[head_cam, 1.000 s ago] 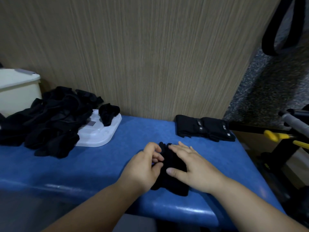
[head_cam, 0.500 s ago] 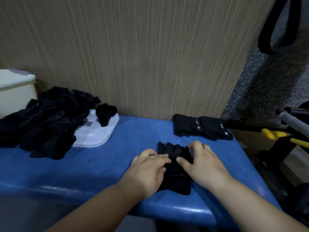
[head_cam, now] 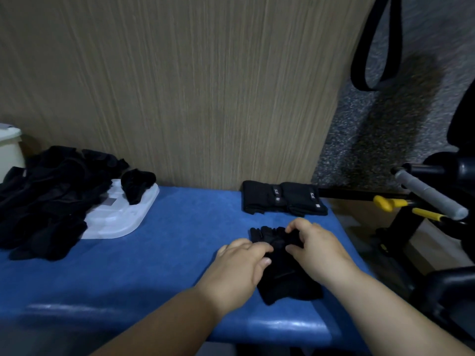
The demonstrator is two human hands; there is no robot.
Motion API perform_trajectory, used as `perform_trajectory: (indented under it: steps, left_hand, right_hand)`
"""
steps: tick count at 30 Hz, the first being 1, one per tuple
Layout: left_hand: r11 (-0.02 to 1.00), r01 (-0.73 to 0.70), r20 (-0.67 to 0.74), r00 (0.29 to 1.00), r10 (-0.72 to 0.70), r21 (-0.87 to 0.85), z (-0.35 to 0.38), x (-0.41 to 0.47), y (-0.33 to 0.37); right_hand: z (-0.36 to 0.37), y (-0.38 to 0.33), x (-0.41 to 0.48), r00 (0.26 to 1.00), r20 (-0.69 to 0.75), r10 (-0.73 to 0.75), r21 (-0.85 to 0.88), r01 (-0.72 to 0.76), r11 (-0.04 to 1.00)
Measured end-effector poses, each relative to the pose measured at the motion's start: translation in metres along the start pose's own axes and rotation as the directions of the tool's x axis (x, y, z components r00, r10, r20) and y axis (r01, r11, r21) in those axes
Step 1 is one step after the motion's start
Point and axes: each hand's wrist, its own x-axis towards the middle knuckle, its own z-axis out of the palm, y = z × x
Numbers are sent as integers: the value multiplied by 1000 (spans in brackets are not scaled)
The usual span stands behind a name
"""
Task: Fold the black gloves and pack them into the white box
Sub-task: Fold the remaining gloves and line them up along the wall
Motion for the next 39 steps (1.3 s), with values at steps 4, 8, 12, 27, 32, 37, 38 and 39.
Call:
perform_trajectory:
  steps: [4, 8, 12, 27, 32, 37, 38, 39]
  left_hand:
    - [998, -53, 31, 998, 52, 33, 14, 22, 15]
    - [992, -56, 119, 992, 43, 109, 20, 38, 26]
    - [987, -35, 243, 970, -4, 155, 20, 45, 26]
    - [982, 14, 347, 934, -80, 189, 14, 46, 18]
    - [984, 77, 251, 961, -116, 159, -5, 37, -1]
    - [956, 233, 98, 963, -253, 177, -36, 18, -38]
    - [944, 276, 54, 956, -289, 180, -43, 12, -46]
    - [928, 324, 11, 943, -332, 183, -50, 6, -55]
  right_hand:
    - [-7, 17, -1, 998, -69, 12, -134, -21, 991]
    - [-12, 23, 0, 993, -90, -81, -163, 65, 984]
    - [-3, 28, 0, 972, 217, -94, -179, 135, 975]
    - [-1, 28, -5, 957, 282, 68, -312, 25, 950]
    - [-7, 13, 1, 994, 90, -56, -255, 78, 964]
    - [3, -21, 6, 979, -48, -196, -140, 188, 972]
    - [7, -30, 6, 975, -47, -216, -116, 209, 971]
    - [11, -40, 6, 970, -41, -239, -91, 234, 968]
